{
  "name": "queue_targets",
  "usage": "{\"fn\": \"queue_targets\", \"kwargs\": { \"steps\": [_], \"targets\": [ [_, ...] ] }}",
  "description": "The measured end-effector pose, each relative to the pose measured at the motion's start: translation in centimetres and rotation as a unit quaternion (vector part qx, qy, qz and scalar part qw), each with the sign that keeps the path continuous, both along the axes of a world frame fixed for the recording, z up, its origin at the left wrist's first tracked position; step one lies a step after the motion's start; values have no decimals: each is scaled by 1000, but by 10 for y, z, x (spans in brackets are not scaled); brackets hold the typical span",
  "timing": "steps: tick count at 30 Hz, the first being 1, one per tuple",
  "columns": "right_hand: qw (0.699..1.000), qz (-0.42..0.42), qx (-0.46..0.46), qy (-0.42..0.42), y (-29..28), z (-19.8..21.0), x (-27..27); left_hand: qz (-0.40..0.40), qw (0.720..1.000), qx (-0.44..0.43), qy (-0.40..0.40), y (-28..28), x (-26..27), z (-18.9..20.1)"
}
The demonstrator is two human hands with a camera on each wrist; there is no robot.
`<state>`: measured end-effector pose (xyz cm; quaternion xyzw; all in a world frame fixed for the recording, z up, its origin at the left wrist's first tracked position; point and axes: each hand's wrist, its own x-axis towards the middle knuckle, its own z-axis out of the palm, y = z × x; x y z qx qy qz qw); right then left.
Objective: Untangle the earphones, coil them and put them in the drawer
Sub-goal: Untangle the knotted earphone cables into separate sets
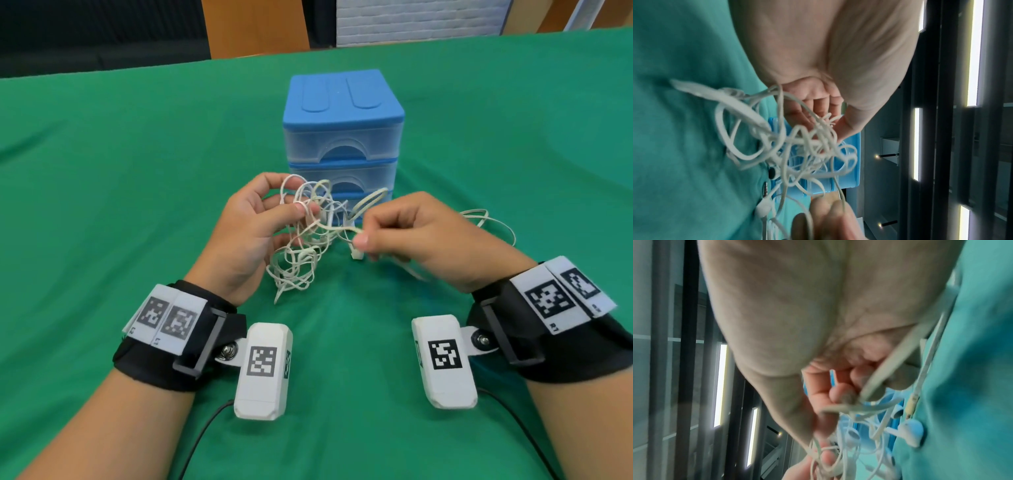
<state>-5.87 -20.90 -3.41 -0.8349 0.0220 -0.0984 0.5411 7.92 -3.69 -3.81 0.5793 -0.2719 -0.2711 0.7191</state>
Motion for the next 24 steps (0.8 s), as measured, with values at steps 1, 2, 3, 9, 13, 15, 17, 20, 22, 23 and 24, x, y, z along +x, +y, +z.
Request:
{"fn": "queue_targets", "kwargs": {
  "steps": [1, 2, 3, 9, 13, 15, 17, 20, 22, 23, 24],
  "targets": [
    [998, -28, 40, -27, -2, 1, 0, 12, 1000, 1, 0, 0, 2, 0],
    [993, -53, 86, -54, -4, 3, 0, 23, 1000, 2, -2, 1, 3, 0],
    [985, -76, 132, -84, -6, 5, -1, 32, 999, 6, -3, 1, 4, 0],
    [883, -208, 310, -286, -17, 14, -2, 65, 997, 35, 13, 0, 8, -3],
    [849, -257, 324, -329, -26, 15, -4, 41, 997, 58, -18, 0, 9, -4],
    [853, -263, 306, -331, -27, 14, -4, 28, 997, 64, -26, 0, 9, -5],
    [861, -258, 293, -327, -27, 13, -4, 28, 997, 63, -35, 0, 10, -5],
    [856, -227, 333, -322, -28, 13, -6, 31, 996, 68, -47, 2, 8, -3],
    [843, -214, 369, -328, -29, 13, -7, 30, 996, 68, -44, 2, 8, -3],
    [837, -213, 378, -333, -29, 13, -6, 27, 997, 67, -39, 2, 8, -3],
    [834, -216, 378, -338, -28, 13, -5, 24, 997, 64, -35, 2, 8, -3]
  ]
}}
